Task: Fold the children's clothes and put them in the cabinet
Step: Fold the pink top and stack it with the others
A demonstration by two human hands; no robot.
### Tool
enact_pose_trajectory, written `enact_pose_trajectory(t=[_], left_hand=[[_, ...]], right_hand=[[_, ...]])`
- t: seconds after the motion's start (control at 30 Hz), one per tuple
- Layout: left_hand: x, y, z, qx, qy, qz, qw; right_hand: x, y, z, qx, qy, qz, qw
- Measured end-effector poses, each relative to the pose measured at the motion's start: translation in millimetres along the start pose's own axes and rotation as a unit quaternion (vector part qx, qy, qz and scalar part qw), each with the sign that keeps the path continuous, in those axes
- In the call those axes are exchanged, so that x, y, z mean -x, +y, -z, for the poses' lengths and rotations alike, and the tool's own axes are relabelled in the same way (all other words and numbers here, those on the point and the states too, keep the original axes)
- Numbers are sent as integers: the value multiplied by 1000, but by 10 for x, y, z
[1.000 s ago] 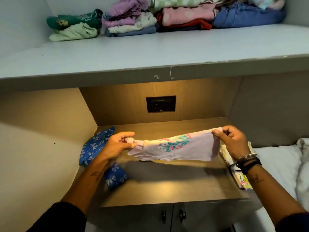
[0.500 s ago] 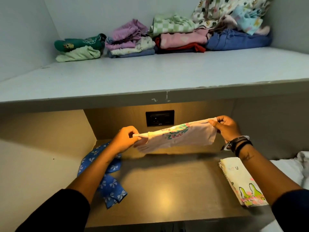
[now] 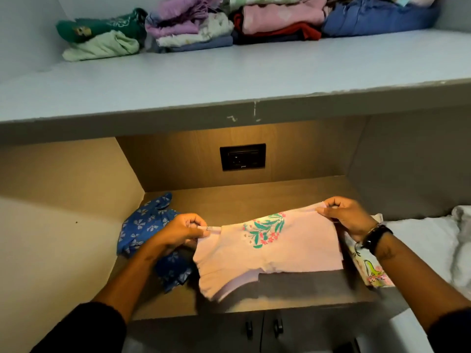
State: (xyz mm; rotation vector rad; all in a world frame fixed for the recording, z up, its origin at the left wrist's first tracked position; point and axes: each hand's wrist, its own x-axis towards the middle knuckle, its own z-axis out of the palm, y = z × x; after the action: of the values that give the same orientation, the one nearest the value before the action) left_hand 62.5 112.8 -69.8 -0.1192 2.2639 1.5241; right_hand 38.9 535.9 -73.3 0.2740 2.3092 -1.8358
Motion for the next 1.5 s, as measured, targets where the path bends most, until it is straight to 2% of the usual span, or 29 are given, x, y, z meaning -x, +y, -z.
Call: enact_pose_trajectory(t=[0.1, 0.17, 0.23, 0.27, 0.33, 0.4, 0.43, 0.47, 0.7, 0.83, 0.9, 1.0, 1.07, 1.17, 1.23, 1.3, 1.37, 1.43, 1.5], left_hand=[[-250, -257, -204, -71, 69, 48, 994], [-287, -342, -377, -151, 168, 45, 973], [-146, -374, -549, -233, 244, -3, 941], [-49, -418, -626, -271, 241, -57, 930], [178, -536, -777, -339, 139, -145, 919], [393, -683, -916, -425, 13, -162, 890], [471, -783, -984, -465, -29, -152, 872], [533, -877, -1046, -492, -46, -146, 857], [695, -889, -1142, -524, -55, -112, 842], [863, -710, -1312, -538, -115, -115, 827], [938, -641, -1454, -517, -161, -137, 829], [981, -535, -1651, -453, -198, -182, 850], [961, -499, -1684, -441, -181, -217, 852], [861, -601, -1570, -506, -131, -253, 814], [815, -703, -1479, -557, -136, -235, 785], [794, -818, -1427, -595, -140, -221, 760], [796, -875, -1407, -592, -110, -249, 759], [760, -913, -1449, -563, -74, -299, 767], [728, -894, -1499, -537, -38, -354, 765]], right_hand=[[-194, 294, -126, 102, 86, -70, 989], [-183, 359, -244, 222, 166, -31, 960], [-54, 402, -371, 284, 175, 56, 941], [27, 443, -427, 309, 152, 110, 932], [196, 573, -511, 399, 52, 178, 898], [355, 717, -581, 522, -71, 162, 835], [410, 800, -595, 571, -116, 147, 799], [442, 880, -597, 594, -142, 141, 780], [438, 884, -541, 600, -140, 138, 775], [277, 722, -599, 601, -137, 118, 779], [82, 630, -678, 616, -145, 107, 766], [-203, 478, -853, 658, -162, 104, 728], [-239, 389, -982, 665, -153, 129, 719], [83, 321, -1099, 593, -92, 235, 765], [494, 443, -1118, 544, -79, 347, 760], [929, 737, -1121, 513, -79, 418, 745], [1276, 1081, -1150, 522, -86, 428, 733], [1422, 1388, -1220, 564, -84, 397, 719], [1414, 1587, -1292, 597, -46, 368, 712]])
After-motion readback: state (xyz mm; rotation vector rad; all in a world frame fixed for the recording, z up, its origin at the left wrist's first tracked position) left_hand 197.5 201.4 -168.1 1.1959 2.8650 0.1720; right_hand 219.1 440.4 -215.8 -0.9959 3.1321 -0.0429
